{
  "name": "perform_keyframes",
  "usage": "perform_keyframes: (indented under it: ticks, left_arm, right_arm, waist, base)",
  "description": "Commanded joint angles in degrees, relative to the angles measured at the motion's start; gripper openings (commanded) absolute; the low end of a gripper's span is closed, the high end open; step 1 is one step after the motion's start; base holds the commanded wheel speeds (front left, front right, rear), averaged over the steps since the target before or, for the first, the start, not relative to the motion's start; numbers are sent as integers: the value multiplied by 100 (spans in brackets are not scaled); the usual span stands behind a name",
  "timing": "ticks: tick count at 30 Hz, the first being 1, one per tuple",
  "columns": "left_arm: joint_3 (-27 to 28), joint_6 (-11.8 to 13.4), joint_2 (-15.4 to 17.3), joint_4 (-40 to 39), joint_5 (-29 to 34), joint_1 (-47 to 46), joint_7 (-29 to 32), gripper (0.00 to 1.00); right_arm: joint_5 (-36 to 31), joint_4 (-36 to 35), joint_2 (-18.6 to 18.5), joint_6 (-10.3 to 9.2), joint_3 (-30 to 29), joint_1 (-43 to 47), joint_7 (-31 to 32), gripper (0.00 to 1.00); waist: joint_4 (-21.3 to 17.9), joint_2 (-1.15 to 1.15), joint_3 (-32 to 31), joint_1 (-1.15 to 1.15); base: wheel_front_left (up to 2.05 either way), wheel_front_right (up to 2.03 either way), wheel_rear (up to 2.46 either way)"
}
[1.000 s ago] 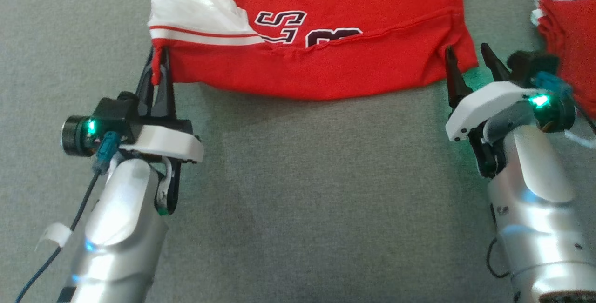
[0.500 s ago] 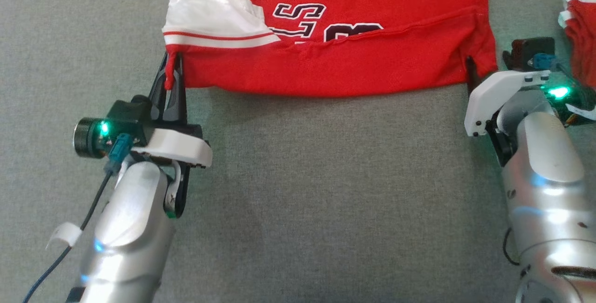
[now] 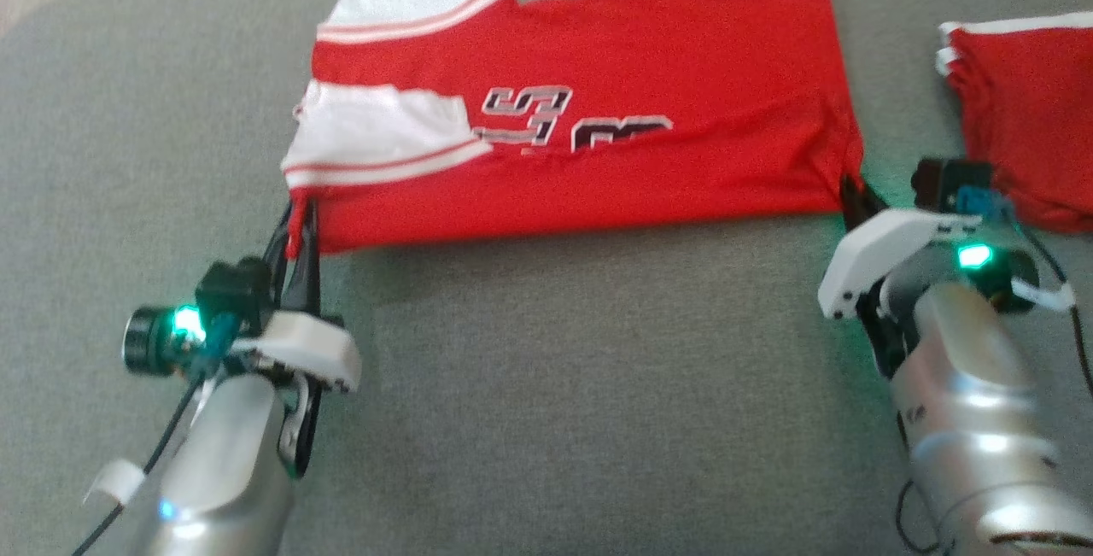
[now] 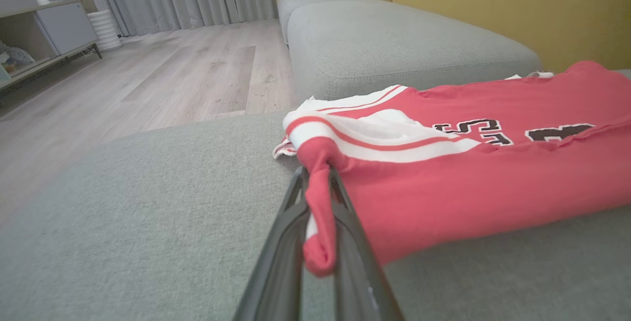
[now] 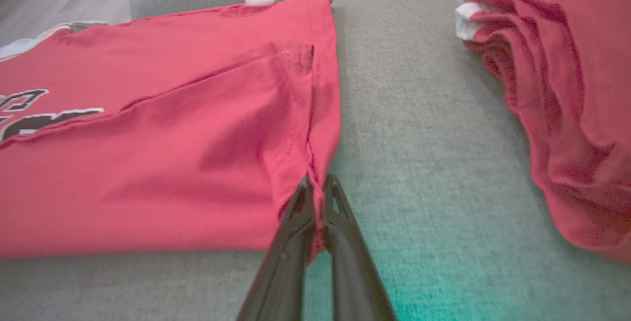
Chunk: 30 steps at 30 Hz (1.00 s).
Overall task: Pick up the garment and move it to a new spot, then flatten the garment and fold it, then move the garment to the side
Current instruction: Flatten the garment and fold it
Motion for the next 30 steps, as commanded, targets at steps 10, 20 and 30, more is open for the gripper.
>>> perform_keyframes:
  ticks: [10, 20, 30]
  left_arm:
    - [3, -275, 472, -163, -124, 707, 591, 0]
    - [-238, -283, 623, -1080, -176, 1512, 1325, 0]
    - [-70, 68, 534, -1532, -275, 1465, 1236, 100]
  right_arm:
    - [603, -218, 15, -5, 347, 614, 228, 0]
    - [713, -1547, 15, -5, 202, 1754, 1049, 0]
    - [1173, -3056, 15, -5, 36, 2371, 504, 100]
  waist:
    - [-246, 0, -819, 0]
    - [-208, 0, -1120, 0]
    - [-188, 0, -891, 0]
  base:
    - [0, 0, 0]
    - [0, 0, 0]
    - [0, 0, 0]
